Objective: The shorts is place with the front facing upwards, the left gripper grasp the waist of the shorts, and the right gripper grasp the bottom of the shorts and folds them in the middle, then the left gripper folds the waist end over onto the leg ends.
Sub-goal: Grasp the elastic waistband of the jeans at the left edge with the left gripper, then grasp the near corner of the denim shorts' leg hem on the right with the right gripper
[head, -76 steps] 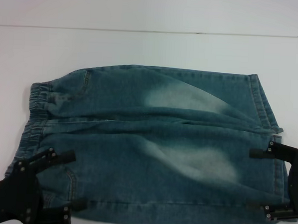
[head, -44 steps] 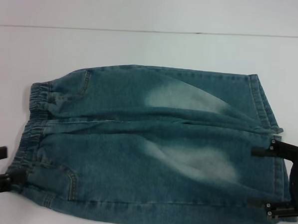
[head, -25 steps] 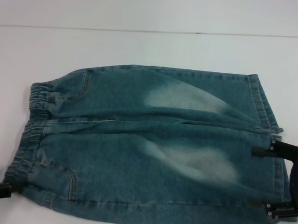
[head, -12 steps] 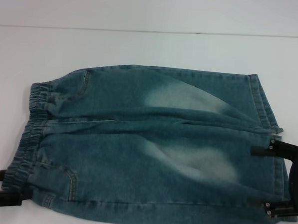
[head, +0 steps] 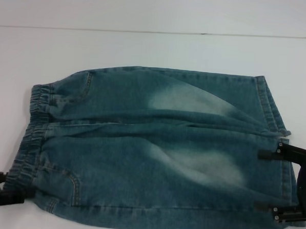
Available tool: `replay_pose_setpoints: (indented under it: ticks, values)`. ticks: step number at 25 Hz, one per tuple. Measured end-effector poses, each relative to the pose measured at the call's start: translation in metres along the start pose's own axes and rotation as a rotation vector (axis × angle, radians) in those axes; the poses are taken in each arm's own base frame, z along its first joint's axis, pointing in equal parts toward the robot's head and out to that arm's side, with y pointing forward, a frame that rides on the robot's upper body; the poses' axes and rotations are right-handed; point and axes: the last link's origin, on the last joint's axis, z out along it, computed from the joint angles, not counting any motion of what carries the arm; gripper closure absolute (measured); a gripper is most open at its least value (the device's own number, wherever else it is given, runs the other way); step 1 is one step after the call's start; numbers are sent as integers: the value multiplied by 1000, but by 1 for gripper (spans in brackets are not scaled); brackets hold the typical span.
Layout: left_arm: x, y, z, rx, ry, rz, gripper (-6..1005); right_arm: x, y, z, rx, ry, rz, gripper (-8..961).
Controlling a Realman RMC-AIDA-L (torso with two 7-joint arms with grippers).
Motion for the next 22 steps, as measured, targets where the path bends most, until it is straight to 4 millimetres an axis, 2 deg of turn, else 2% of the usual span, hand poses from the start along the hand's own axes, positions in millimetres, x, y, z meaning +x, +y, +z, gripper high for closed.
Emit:
replay_pose_setpoints:
  ticks: [4, 13, 21, 22]
  values:
    - [4, -1, 1, -4, -9, -38, 195, 0, 0, -1, 1, 1, 3, 7]
    - [10, -2, 3, 4, 6, -35, 582, -1, -4, -7, 13, 24, 58, 8]
    - [12, 2, 7, -22, -11, -15, 902, -21, -25, -27, -26, 316, 206, 9]
    - [12, 2, 8, -27, -13, -13, 908, -23, -27, -28, -36, 351, 212, 9]
